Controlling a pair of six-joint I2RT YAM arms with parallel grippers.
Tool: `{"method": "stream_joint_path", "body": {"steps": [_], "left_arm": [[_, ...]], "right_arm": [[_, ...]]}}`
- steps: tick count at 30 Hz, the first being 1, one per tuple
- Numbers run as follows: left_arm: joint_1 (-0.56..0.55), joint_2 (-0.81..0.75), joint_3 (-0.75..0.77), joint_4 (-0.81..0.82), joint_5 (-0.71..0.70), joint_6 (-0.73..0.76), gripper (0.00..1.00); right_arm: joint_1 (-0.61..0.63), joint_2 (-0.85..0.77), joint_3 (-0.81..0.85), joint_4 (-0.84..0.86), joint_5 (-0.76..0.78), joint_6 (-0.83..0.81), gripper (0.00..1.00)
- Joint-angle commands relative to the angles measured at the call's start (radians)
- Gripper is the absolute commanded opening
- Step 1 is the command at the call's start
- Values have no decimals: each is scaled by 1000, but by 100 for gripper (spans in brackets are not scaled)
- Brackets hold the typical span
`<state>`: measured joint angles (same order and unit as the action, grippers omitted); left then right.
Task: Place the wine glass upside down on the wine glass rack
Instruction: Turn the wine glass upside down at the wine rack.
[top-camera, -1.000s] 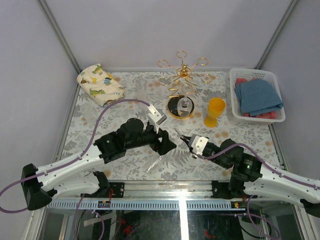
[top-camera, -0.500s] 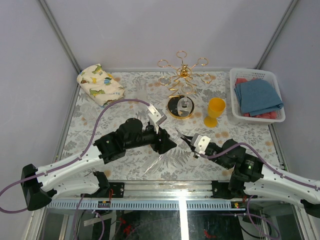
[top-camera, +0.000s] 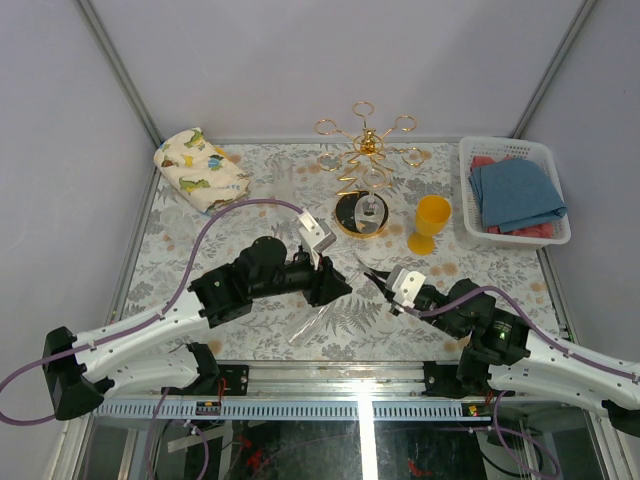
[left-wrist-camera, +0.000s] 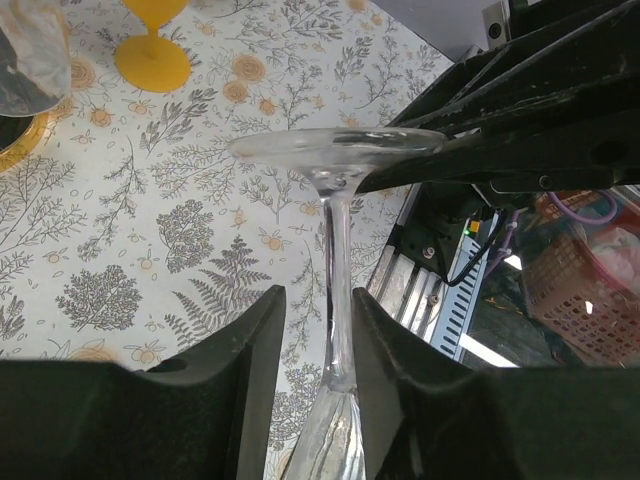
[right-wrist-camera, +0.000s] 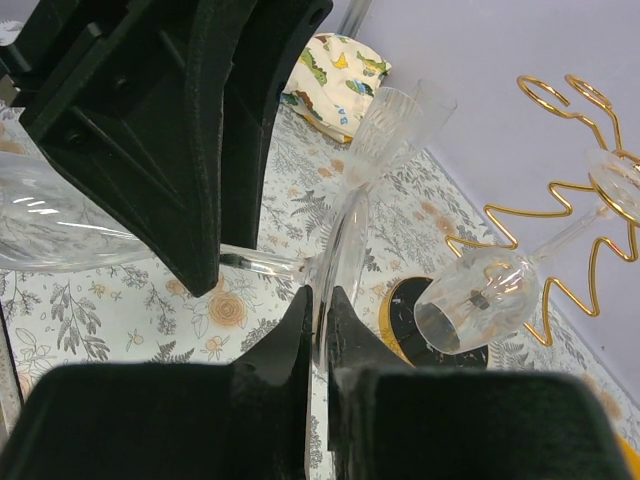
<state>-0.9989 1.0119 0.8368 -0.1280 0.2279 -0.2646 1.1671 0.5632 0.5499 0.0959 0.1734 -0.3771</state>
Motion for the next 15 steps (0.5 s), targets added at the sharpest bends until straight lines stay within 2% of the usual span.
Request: {"method": "stream_joint_path", "body": {"steps": [1, 3, 4, 6, 9, 15], "left_arm": [[-3, 10, 5, 40, 17, 25, 29], [-3, 13, 5, 41, 17, 25, 20], [-4, 13, 4, 43, 17, 24, 13], [-3, 12, -1, 48, 7, 20, 0], [-3, 5, -9, 61, -6, 19, 0], [-2, -25, -28, 75, -92, 26, 0]], "right_arm": [[8, -8, 25, 100, 30, 19, 0], [8, -7, 25, 97, 37, 17, 0], [8, -8, 25, 94, 40, 17, 0], [9, -9, 26, 86, 44, 18, 5], [8, -14, 26, 71, 59, 24, 18], [9, -38, 12, 53, 91, 35, 37]]}}
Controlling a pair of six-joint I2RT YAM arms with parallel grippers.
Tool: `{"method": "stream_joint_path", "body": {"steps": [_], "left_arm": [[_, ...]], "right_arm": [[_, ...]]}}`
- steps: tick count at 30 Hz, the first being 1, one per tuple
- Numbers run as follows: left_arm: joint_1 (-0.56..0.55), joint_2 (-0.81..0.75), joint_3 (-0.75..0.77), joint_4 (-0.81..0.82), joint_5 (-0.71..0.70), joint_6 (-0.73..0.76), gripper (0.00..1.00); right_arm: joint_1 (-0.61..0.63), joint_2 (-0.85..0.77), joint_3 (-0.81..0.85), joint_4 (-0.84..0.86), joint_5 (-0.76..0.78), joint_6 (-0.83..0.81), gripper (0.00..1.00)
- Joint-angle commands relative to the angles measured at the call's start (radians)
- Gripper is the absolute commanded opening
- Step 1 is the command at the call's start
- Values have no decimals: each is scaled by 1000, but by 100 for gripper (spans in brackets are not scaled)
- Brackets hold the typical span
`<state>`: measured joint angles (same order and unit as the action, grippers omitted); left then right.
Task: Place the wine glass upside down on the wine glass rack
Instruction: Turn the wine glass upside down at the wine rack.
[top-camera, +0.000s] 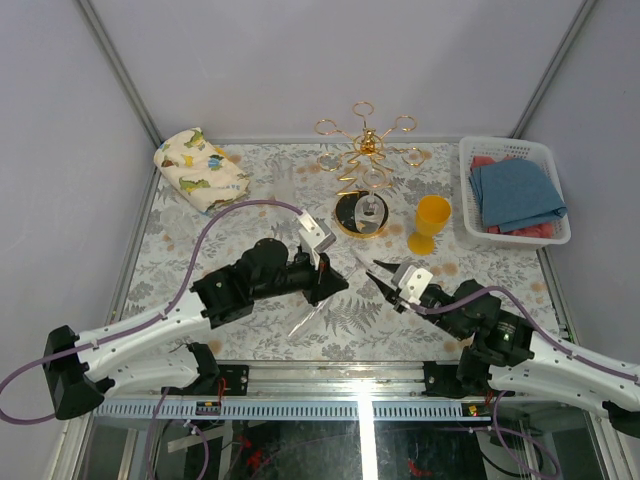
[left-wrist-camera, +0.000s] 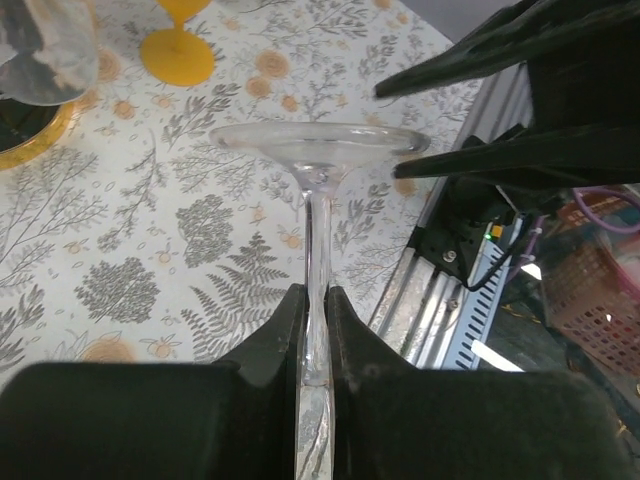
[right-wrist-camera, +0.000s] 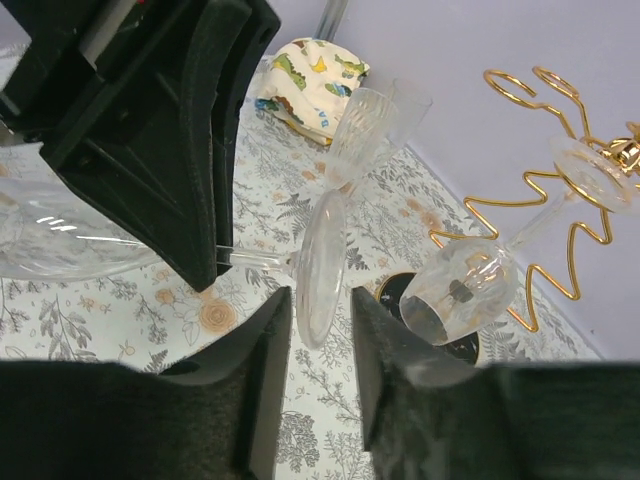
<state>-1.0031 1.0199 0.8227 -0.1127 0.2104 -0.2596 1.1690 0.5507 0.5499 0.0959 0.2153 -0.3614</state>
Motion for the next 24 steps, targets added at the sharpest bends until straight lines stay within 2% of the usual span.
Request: {"method": "stream_joint_path", "body": {"steps": [1, 4, 6, 14, 24], "left_arm": [[3, -40, -18, 64, -96, 22, 0], [8, -69, -37, 95, -160, 19, 0], [13, -93, -45, 121, -210, 16, 0], [32, -161, -87, 333, -358, 86, 0], [163, -103, -143, 669, -411, 136, 0]], "right_arm": [[7, -30, 8, 47, 56, 24, 43], [6, -42, -19, 34, 86, 45, 52], [7, -51, -42, 32, 99, 69, 54], [6, -70, -96, 18, 110, 166, 58], [7, -102, -123, -13, 129, 199, 60]]}}
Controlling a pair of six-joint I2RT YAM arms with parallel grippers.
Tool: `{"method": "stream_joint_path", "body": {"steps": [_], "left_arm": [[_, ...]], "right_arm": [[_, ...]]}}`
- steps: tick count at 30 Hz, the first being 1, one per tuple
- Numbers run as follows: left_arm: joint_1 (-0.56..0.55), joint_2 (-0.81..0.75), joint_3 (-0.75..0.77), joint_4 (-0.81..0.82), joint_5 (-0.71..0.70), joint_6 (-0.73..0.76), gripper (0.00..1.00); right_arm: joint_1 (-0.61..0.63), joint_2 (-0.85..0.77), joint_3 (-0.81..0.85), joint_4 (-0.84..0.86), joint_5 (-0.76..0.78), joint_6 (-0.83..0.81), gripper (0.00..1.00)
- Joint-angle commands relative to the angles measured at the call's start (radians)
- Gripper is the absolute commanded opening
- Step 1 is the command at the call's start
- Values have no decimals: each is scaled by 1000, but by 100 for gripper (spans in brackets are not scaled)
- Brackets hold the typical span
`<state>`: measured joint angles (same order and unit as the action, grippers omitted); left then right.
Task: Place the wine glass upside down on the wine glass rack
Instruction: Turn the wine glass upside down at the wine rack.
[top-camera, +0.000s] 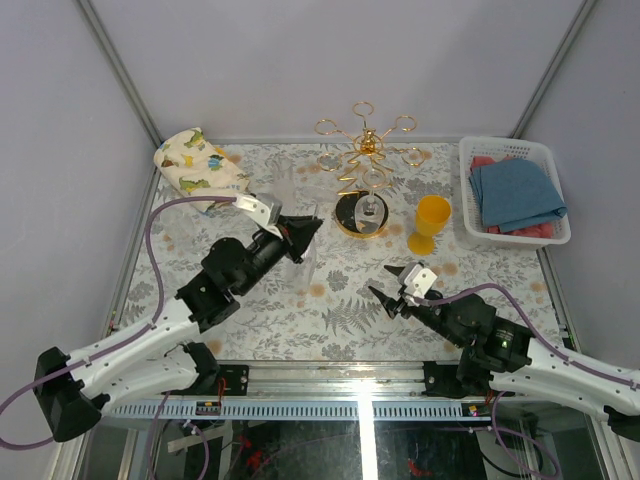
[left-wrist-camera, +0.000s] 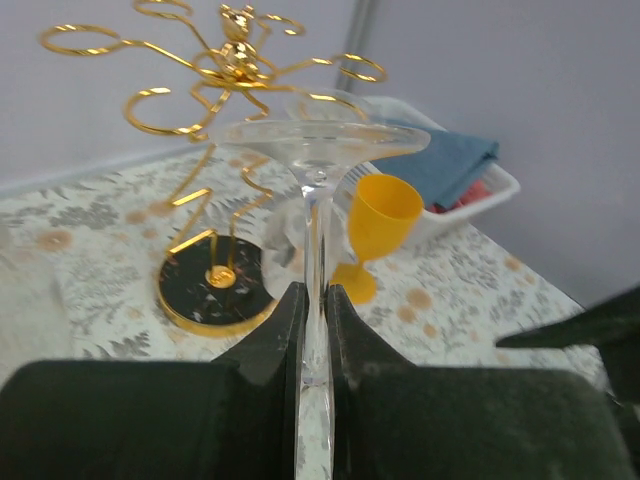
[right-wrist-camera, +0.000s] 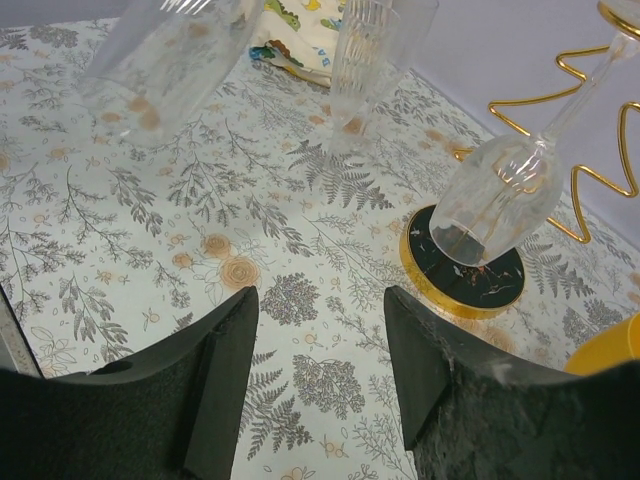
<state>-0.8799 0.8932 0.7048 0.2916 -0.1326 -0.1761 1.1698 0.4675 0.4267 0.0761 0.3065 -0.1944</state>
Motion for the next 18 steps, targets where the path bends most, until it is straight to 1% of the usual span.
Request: {"method": "stream_joint_path", "body": {"steps": [1, 8, 14, 18], "left_arm": [[53, 37, -26, 289, -72, 57, 0], [153, 152, -9, 439, -47, 23, 0], [168, 242, 13, 529, -107, 3, 0], [173, 303, 36, 546, -153, -23, 0]], "right_arm": [[6, -23, -1, 2, 40, 36, 60], [6, -44, -10, -13, 48, 57, 61], [6, -44, -6, -16, 51, 66, 61], [6, -35, -5, -14, 50, 70, 61]]}}
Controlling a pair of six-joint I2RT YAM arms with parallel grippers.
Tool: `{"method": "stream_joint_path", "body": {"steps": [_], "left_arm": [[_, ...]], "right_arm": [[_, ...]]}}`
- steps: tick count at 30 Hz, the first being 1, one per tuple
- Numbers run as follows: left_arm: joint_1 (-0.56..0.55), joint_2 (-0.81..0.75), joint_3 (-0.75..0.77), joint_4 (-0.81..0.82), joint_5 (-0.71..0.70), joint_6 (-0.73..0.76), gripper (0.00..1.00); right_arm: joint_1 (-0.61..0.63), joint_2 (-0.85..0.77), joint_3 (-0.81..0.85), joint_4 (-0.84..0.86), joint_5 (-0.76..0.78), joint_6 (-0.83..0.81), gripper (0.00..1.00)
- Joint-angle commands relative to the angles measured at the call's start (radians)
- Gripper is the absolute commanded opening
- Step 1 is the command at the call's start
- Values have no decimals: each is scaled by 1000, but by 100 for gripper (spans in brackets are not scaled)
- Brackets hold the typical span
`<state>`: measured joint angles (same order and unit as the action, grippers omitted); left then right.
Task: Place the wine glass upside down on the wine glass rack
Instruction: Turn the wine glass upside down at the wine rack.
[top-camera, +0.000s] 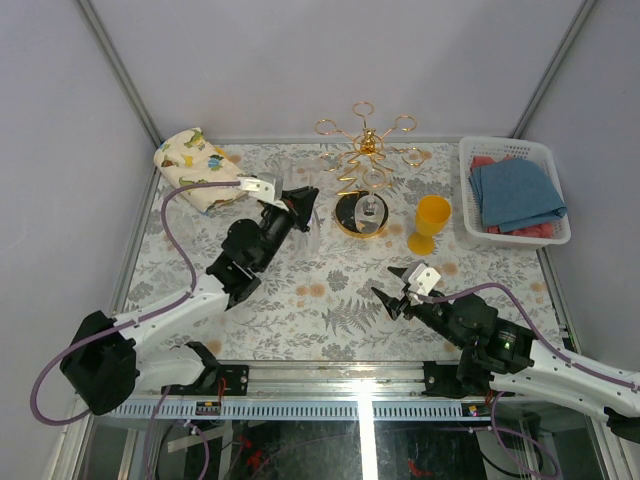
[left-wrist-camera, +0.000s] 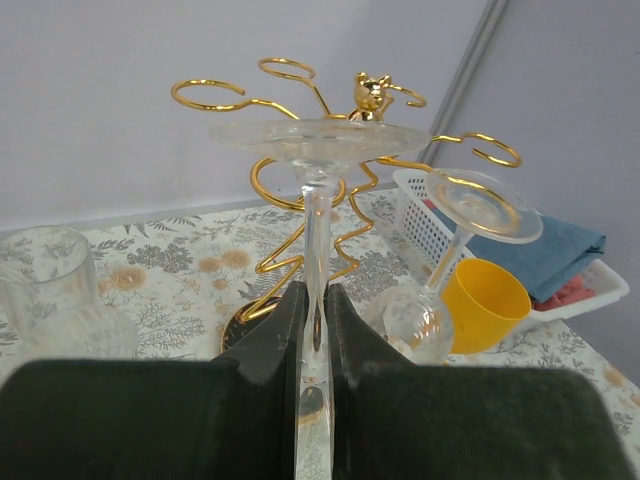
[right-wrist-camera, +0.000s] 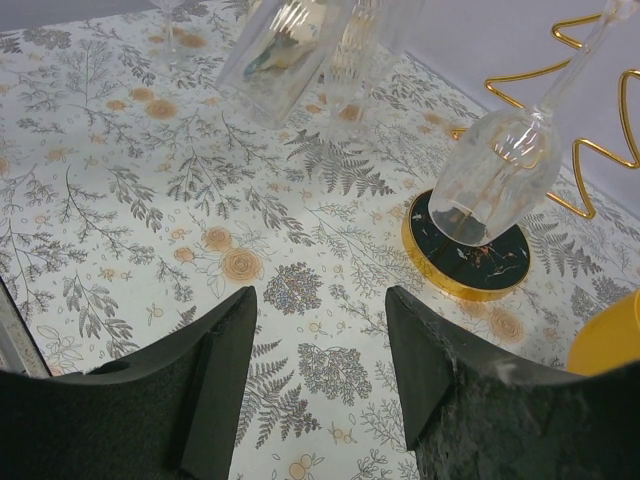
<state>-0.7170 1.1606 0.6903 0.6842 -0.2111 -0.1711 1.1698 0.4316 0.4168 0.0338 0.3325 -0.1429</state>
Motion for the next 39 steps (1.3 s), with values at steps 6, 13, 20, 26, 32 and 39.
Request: {"method": "stream_joint_path", "body": {"steps": [6, 13, 20, 26, 32, 39], "left_arm": [[36, 99, 57, 199, -76, -53, 0], [78, 167, 89, 224, -33, -79, 0], [97, 244, 142, 230, 8, -82, 0], [106, 293, 169, 241, 14, -96, 0], [114, 342, 199, 243, 33, -110, 0], [123, 381, 232, 229, 76, -116, 0]], "right_arm": [[6, 9, 7, 31, 21, 20, 61], [6, 12, 7, 29, 18, 20, 62], [6, 5, 2, 24, 22, 20, 62], [5, -2, 3, 17, 27, 18, 62], [6, 1, 0, 14, 29, 19, 63], [6, 2, -2, 13, 28, 22, 63]]}}
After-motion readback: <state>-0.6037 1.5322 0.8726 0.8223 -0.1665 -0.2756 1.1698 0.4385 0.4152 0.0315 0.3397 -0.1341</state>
